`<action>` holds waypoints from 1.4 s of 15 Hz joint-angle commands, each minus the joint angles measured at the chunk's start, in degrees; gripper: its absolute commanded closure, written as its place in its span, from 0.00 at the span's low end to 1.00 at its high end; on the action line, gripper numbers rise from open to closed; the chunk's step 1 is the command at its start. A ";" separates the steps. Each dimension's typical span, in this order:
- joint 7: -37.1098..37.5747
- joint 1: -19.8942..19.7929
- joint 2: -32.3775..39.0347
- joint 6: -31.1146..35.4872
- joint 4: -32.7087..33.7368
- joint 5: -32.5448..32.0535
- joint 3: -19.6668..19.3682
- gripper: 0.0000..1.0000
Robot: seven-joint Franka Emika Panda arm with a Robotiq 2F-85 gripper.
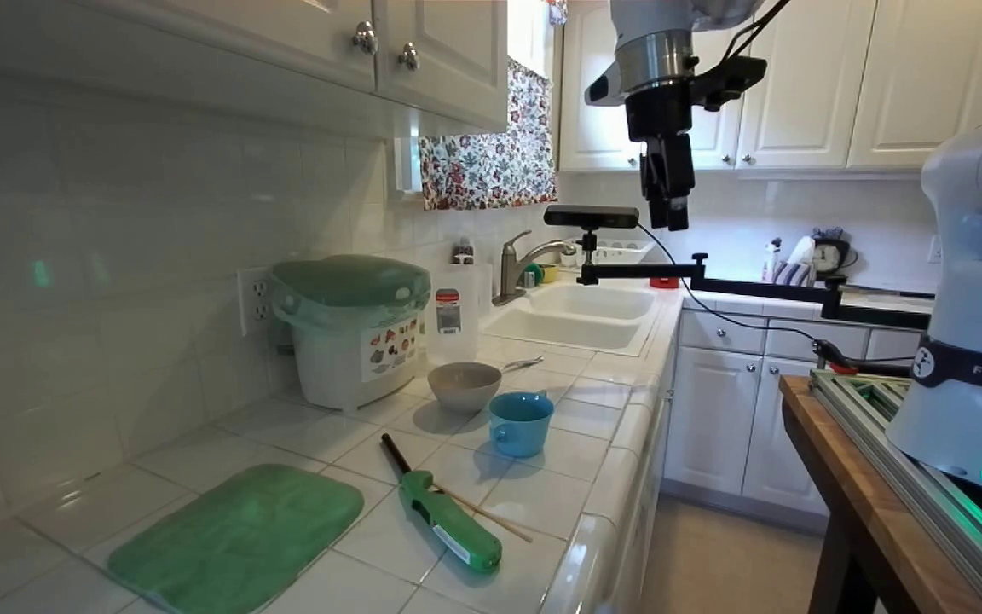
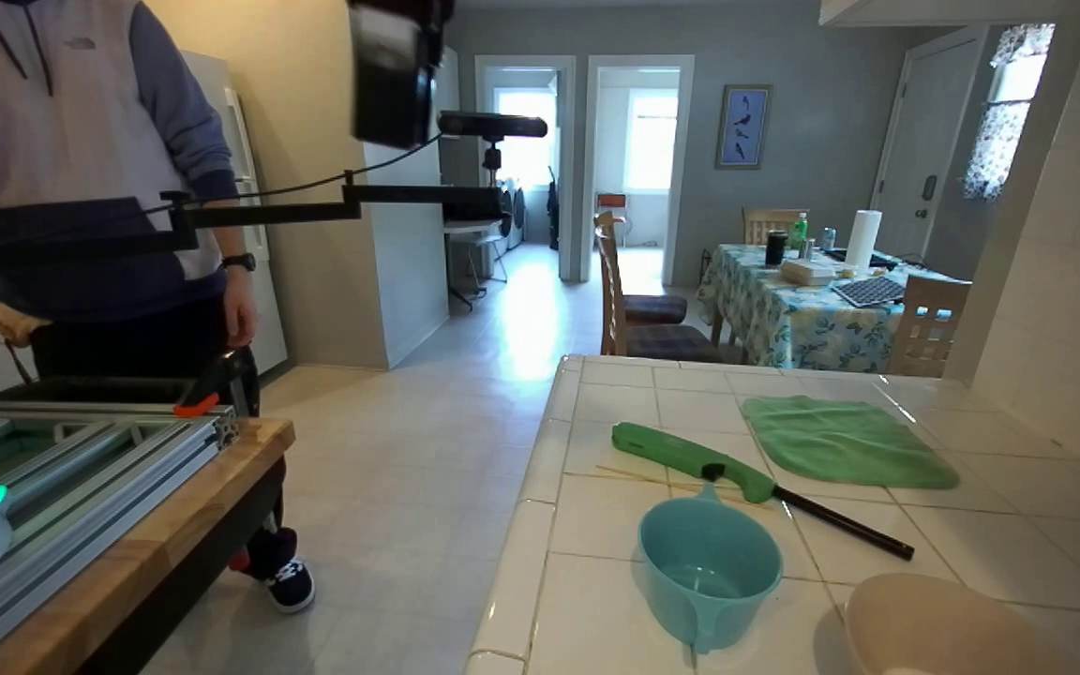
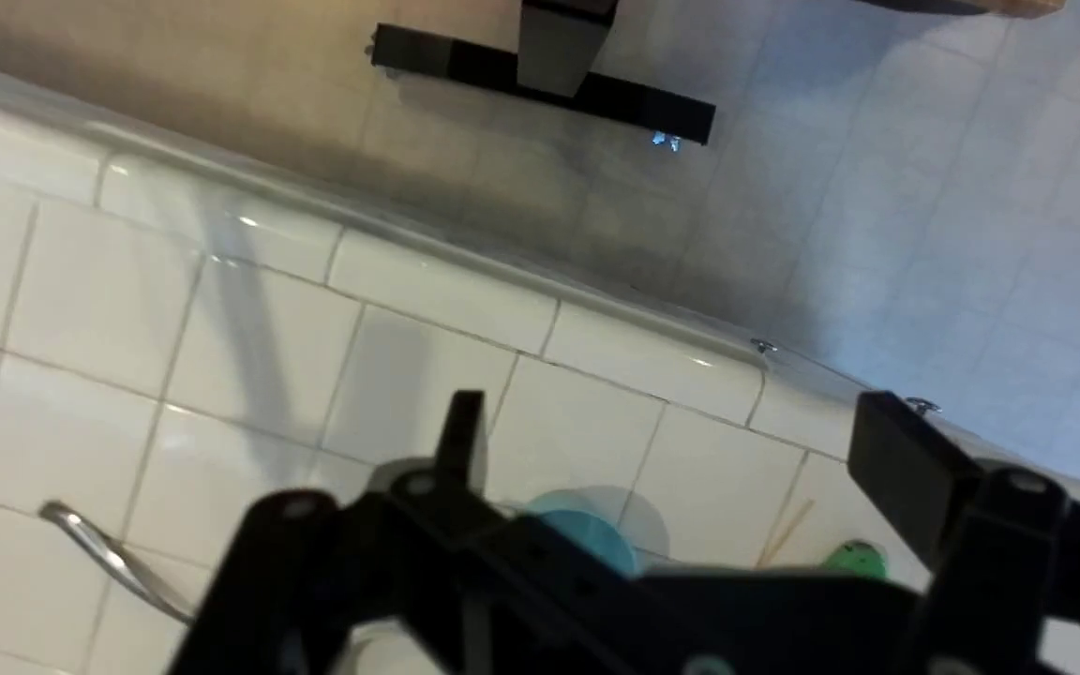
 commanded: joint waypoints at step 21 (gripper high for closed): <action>-3.31 2.46 17.20 27.37 5.01 -13.12 7.22 0.00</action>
